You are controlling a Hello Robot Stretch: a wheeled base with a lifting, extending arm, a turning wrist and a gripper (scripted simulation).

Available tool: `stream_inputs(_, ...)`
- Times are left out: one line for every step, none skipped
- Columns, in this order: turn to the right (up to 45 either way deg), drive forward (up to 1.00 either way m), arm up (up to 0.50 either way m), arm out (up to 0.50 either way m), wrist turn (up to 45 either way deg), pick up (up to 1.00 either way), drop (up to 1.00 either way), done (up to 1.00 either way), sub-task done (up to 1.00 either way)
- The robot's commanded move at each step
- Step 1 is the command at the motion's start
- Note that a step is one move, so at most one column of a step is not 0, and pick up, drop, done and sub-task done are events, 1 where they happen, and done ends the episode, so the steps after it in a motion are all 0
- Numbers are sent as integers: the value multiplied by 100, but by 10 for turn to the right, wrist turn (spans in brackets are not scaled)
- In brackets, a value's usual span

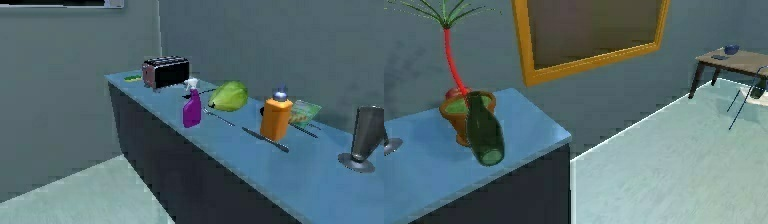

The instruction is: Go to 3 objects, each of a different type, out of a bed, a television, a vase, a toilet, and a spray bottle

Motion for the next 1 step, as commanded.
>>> stream_inputs(-360, 0, 0, 0, 0, 0, 0, 0, 0)
